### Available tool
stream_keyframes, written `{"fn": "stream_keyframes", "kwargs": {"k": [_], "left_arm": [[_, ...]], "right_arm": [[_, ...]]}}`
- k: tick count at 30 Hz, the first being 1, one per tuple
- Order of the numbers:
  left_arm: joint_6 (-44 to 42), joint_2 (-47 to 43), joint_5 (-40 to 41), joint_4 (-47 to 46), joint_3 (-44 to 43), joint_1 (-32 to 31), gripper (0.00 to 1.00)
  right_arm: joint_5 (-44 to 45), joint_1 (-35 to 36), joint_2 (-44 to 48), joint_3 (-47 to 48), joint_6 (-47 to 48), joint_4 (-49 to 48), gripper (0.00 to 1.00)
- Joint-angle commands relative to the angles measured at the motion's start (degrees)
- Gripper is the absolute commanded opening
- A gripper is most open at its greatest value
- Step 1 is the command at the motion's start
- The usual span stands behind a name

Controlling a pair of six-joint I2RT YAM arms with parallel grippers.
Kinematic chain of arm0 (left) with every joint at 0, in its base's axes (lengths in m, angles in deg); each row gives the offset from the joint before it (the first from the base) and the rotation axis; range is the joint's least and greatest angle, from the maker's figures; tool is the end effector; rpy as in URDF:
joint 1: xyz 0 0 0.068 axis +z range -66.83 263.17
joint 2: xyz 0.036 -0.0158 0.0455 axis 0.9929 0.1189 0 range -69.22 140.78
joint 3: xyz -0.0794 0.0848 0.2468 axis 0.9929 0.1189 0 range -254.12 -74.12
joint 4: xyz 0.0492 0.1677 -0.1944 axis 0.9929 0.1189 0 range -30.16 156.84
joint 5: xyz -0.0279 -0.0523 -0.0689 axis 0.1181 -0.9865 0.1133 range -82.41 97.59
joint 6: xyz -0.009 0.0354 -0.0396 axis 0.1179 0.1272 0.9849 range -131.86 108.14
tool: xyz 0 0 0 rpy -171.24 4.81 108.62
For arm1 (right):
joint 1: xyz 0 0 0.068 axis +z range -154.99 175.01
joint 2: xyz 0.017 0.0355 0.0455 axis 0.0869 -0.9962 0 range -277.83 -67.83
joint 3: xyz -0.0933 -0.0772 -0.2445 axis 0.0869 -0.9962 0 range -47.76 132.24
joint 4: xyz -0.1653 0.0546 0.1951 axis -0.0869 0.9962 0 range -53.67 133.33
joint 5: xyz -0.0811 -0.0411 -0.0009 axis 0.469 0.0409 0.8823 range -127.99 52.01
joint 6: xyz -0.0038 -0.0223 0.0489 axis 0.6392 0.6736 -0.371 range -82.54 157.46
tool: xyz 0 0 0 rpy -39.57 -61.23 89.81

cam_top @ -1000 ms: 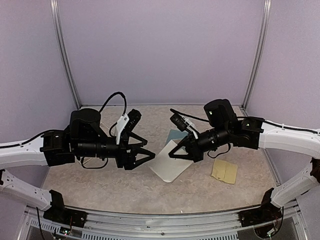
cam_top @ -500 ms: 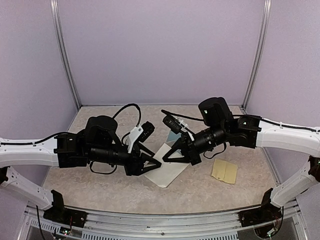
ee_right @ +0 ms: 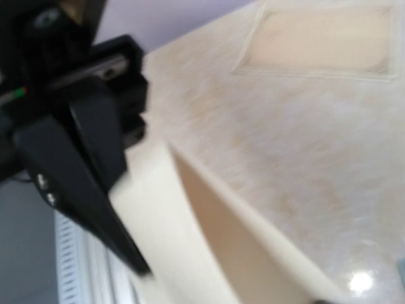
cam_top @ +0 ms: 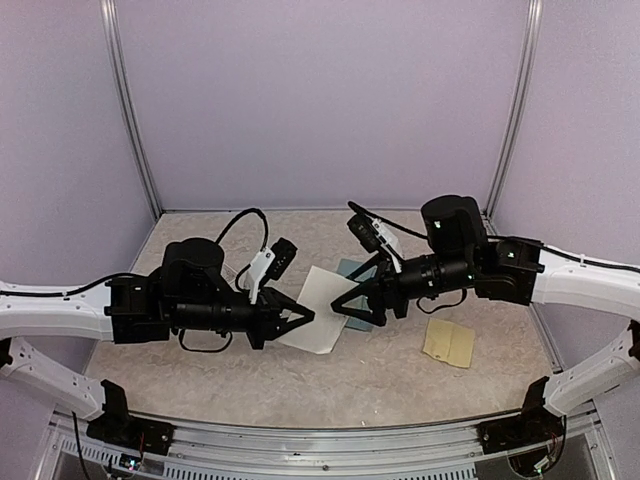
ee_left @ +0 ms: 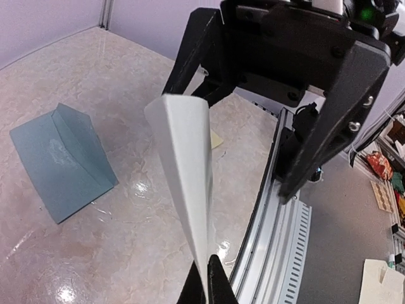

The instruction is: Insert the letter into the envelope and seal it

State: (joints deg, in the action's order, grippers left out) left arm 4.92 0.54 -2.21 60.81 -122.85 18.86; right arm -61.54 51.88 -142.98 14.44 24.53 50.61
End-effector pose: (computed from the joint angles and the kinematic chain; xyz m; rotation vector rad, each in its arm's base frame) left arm 0.1158 -0.2549 0.2885 0.9630 1.8835 -1.0636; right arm 0.1518 0.2585 0.3235 -1.0816 1.9341 1.1431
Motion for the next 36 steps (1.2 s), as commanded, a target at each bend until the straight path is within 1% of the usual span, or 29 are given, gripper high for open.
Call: {"fn": "stream_keyframes", "kwargs": {"k": [1, 2, 4, 8, 11, 12, 13, 14, 18, 19, 20, 22, 29, 32, 34, 36], "left_arm": [[6.0, -4.6, 6.3, -11.6, 3.8, -0.2, 0.00], [6.8, -5.4, 7.1, -13.4, 4.6, -0.3, 0.00], [7.9, -6.6, 7.5, -17.1, 6.0, -0.3, 0.00], [8.7, -7.1, 6.0, -20.5, 6.3, -0.3, 0.00], [9.0, -6.8, 4.4, -21.2, 6.4, -0.4, 0.00], [9.1, -6.7, 3.5, -21.2, 6.4, -0.3, 0.00], [9.2, -6.7, 2.9, -21.3, 6.4, -0.4, 0.00], [9.3, -6.7, 2.5, -21.2, 6.5, -0.4, 0.00], [9.6, -7.8, 2.0, -21.1, 7.1, -0.4, 0.00], [9.7, -8.0, 1.9, -21.2, 7.3, -0.4, 0.00], [9.8, -8.3, 1.9, -21.4, 7.4, -0.5, 0.00], [9.9, -8.8, 1.9, -21.8, 7.6, -0.5, 0.00], [10.1, -9.5, 1.5, -22.7, 7.8, -0.4, 0.00], [10.3, -9.8, 1.3, -22.6, 7.7, -0.4, 0.00], [10.3, -10.0, 1.3, -22.6, 7.7, -0.4, 0.00], [10.4, -10.2, 1.4, -22.6, 7.7, -0.4, 0.00]], "right_arm": [[8.5, -0.3, 7.2, -8.0, -7.7, -12.0, 0.87], [8.0, -0.3, 8.0, -9.5, -9.2, -14.5, 0.91], [4.9, -0.3, 8.3, -12.1, -12.0, -20.1, 0.94], [-3.0, 0.1, 4.6, -14.6, -16.3, -30.0, 0.96], [-7.4, 0.8, 1.6, -14.5, -18.1, -34.3, 0.96], [-8.3, 0.9, 0.8, -14.3, -18.4, -35.0, 0.94], [-9.3, 0.9, 0.2, -14.1, -18.6, -35.6, 0.90], [-10.0, 1.0, -0.3, -14.0, -18.7, -36.0, 0.80], [-11.5, 0.9, -0.4, -14.3, -19.0, -37.3, 0.48], [-11.8, 0.9, -0.4, -14.5, -19.2, -37.4, 0.40], [-12.5, 1.0, -0.6, -14.5, -19.3, -37.5, 0.36], [-14.4, 1.0, -1.0, -14.5, -19.7, -37.7, 0.28], [-19.4, 1.0, -1.8, -14.8, -20.2, -37.0, 0.16], [-20.2, 1.0, -1.5, -15.6, -20.9, -38.0, 0.08], [-20.7, 1.0, -1.3, -16.0, -21.3, -38.6, 0.05], [-21.0, 1.0, -1.4, -16.3, -21.5, -38.6, 0.04]]}}
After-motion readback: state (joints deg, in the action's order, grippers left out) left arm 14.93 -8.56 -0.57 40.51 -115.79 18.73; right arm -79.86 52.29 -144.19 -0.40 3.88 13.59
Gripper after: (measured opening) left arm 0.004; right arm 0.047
